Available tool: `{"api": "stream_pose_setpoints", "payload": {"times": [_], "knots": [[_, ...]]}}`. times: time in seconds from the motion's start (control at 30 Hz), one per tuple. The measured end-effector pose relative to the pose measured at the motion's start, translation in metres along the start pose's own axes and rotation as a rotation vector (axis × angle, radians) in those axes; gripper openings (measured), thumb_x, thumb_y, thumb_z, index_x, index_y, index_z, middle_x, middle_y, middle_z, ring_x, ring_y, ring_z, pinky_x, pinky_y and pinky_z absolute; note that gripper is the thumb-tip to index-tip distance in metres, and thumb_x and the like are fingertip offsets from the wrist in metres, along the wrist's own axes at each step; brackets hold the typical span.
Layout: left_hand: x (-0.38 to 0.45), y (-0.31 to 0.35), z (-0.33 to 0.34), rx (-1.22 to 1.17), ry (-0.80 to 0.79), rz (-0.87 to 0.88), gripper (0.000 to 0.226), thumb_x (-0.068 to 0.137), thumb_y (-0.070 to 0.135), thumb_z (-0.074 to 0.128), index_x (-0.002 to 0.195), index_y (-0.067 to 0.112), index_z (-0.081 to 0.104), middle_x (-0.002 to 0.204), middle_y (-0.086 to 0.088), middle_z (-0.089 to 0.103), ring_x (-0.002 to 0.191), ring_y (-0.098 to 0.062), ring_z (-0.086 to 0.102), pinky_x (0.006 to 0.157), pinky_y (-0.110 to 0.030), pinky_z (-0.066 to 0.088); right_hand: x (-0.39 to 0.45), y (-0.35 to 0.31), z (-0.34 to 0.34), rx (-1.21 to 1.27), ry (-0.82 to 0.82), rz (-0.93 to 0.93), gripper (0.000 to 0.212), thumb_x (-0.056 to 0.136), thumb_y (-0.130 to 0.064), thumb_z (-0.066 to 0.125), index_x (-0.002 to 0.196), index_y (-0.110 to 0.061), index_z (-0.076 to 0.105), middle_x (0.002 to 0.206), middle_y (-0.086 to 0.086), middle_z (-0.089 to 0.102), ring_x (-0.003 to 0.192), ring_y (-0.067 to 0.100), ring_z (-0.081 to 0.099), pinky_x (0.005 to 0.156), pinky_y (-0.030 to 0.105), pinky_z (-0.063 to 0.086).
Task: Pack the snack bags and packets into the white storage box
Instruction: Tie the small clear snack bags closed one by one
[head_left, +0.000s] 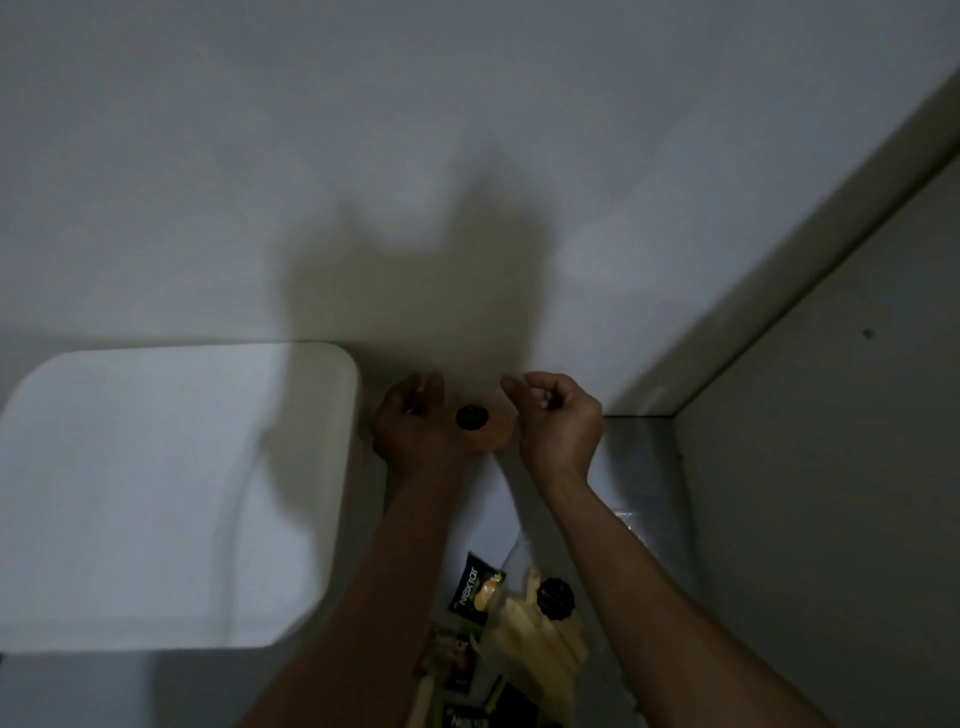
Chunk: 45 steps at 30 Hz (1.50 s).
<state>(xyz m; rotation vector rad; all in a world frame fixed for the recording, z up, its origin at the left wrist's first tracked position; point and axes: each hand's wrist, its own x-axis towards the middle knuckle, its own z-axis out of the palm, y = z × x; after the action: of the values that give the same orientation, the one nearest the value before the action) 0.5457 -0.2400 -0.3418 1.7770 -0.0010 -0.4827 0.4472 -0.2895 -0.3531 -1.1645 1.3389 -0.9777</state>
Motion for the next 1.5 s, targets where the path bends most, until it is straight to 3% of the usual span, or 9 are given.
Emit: {"api": "stream_pose_setpoints", "payload": {"times": [0.13, 0.3, 0.47, 0.63, 0.73, 0.83, 0.93, 1.23, 1.5], "knots": [[-0.026, 0.012, -0.009, -0.036, 0.045, -0.010, 0.030, 0.087, 0.016, 0.071, 0.110, -0.001, 0.062, 0.084, -0.004, 0.060, 0.082, -0.017, 0.059, 0.064, -0.013, 0.045, -0.016, 0.001, -0.012, -0.023, 0.029, 0.001, 0.022, 0.070, -0.032, 0.085, 0.085, -0.024, 0.070, 0.071, -0.003, 0.068, 0.071, 0.014, 0.066, 0.080, 0.046, 0.059], [-0.081, 0.007, -0.052, 0.106, -0.105, 0.134, 0.008, 0.088, 0.023, 0.069, 0.091, 0.016, 0.067, 0.086, 0.003, 0.067, 0.075, -0.005, 0.060, 0.061, -0.006, 0.043, -0.073, 0.007, -0.042, -0.066, -0.030, 0.074, 0.017, 0.071, -0.033, 0.085, 0.079, -0.029, 0.071, 0.067, -0.007, 0.067, 0.068, 0.011, 0.064, 0.075, 0.051, 0.060], [-0.121, -0.034, -0.129, 0.289, -0.331, 0.271, 0.009, 0.089, 0.031, 0.068, 0.091, 0.022, 0.071, 0.085, 0.010, 0.071, 0.080, 0.001, 0.065, 0.072, -0.017, 0.052, -0.157, 0.010, -0.070, -0.156, -0.100, 0.103, 0.022, 0.079, -0.013, 0.080, 0.078, -0.032, 0.068, 0.074, -0.009, 0.068, 0.070, 0.003, 0.064, 0.070, 0.025, 0.056], [-0.118, -0.092, -0.230, 0.472, -0.251, 0.260, 0.008, 0.088, 0.027, 0.068, 0.080, 0.029, 0.068, 0.082, 0.006, 0.070, 0.078, -0.013, 0.068, 0.074, -0.029, 0.053, -0.232, 0.038, -0.075, -0.305, -0.133, 0.146, 0.012, 0.085, -0.002, 0.069, 0.083, -0.013, 0.072, 0.080, -0.005, 0.071, 0.069, -0.002, 0.064, 0.061, 0.003, 0.045], [-0.102, -0.117, -0.269, 0.679, -0.198, 0.226, 0.012, 0.086, 0.025, 0.068, 0.097, 0.018, 0.071, 0.097, -0.006, 0.070, 0.091, -0.026, 0.066, 0.086, -0.039, 0.051, -0.258, 0.057, -0.065, -0.383, -0.177, 0.199, 0.005, 0.083, -0.007, 0.073, 0.087, -0.009, 0.070, 0.080, 0.002, 0.071, 0.068, 0.012, 0.063, 0.056, 0.008, 0.045], [-0.088, -0.126, -0.278, 0.798, -0.315, 0.225, 0.041, 0.088, 0.028, 0.068, 0.123, 0.008, 0.062, 0.118, -0.014, 0.065, 0.105, -0.029, 0.063, 0.093, -0.036, 0.046, -0.267, 0.073, -0.046, -0.468, -0.200, 0.242, 0.013, 0.084, -0.012, 0.072, 0.096, -0.013, 0.067, 0.092, 0.005, 0.072, 0.084, 0.020, 0.065, 0.075, 0.024, 0.051], [-0.084, -0.126, -0.269, 0.877, -0.440, 0.207, 0.045, 0.091, 0.039, 0.063, 0.125, 0.009, 0.061, 0.117, -0.012, 0.067, 0.108, -0.029, 0.062, 0.086, -0.031, 0.042, -0.269, 0.083, -0.032, -0.445, -0.182, 0.259, 0.030, 0.084, -0.013, 0.072, 0.112, -0.013, 0.061, 0.102, 0.005, 0.071, 0.094, 0.022, 0.066, 0.088, 0.034, 0.054], [-0.102, -0.125, -0.266, 0.569, -0.478, 0.053, 0.016, 0.089, 0.021, 0.067, 0.096, 0.007, 0.069, 0.084, -0.005, 0.069, 0.070, -0.011, 0.059, 0.052, -0.007, 0.042, -0.276, 0.096, -0.029, -0.272, -0.151, 0.338, 0.048, 0.088, -0.015, 0.071, 0.130, -0.017, 0.048, 0.095, -0.007, 0.061, 0.077, 0.002, 0.057, 0.063, 0.018, 0.046], [-0.131, -0.086, -0.292, 0.277, -0.522, -0.018, 0.008, 0.090, 0.015, 0.067, 0.097, 0.011, 0.071, 0.090, -0.001, 0.072, 0.081, -0.012, 0.066, 0.057, -0.015, 0.049, -0.295, 0.052, -0.056, -0.044, -0.193, 0.279, 0.014, 0.080, -0.017, 0.080, 0.086, -0.021, 0.068, 0.062, -0.018, 0.057, 0.067, 0.008, 0.054, 0.070, 0.031, 0.048]]}}
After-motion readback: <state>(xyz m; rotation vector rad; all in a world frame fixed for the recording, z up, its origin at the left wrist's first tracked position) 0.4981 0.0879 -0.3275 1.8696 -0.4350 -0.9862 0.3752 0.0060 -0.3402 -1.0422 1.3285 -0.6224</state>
